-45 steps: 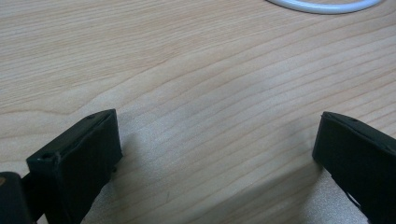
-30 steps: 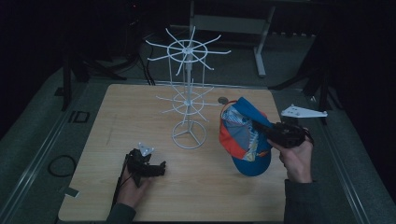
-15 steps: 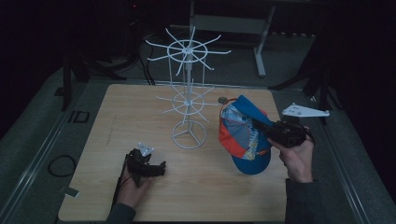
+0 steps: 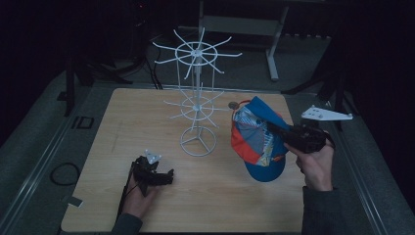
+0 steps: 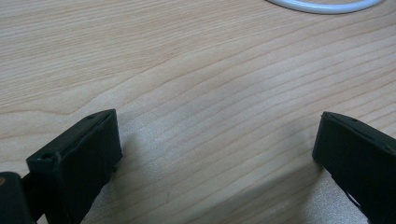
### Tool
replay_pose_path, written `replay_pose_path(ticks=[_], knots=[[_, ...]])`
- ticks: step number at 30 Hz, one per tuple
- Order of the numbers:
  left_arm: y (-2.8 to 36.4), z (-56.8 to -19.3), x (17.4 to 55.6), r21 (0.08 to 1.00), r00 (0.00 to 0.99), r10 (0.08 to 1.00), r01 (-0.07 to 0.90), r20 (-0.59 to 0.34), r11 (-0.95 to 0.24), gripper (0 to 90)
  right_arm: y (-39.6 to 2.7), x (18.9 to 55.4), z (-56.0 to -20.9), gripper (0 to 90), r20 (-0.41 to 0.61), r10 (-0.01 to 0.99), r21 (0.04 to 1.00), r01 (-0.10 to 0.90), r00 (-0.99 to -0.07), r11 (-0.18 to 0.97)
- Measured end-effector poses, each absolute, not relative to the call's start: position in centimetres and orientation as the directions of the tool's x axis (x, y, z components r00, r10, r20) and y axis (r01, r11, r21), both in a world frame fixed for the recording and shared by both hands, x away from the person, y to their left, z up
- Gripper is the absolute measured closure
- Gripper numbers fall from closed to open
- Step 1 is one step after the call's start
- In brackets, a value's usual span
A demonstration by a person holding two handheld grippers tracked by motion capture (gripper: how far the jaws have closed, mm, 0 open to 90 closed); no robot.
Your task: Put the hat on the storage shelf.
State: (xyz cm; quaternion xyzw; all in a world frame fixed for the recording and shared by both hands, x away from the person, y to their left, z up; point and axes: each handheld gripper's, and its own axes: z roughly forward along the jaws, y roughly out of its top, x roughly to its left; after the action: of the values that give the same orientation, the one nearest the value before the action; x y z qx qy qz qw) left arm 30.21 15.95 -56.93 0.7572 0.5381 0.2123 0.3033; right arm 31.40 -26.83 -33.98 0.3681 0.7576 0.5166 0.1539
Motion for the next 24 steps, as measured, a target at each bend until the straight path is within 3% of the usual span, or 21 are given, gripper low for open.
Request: replay_pose_path(ticks=[24], knots=[[15.9,-56.9,30.2,0.688,0.33,0.944,0.686,-0.005,-0.236,1.4,-26.8,31.0,-32.3,87.0,0.15,0.676,0.902,0.38,-0.721,0.205]])
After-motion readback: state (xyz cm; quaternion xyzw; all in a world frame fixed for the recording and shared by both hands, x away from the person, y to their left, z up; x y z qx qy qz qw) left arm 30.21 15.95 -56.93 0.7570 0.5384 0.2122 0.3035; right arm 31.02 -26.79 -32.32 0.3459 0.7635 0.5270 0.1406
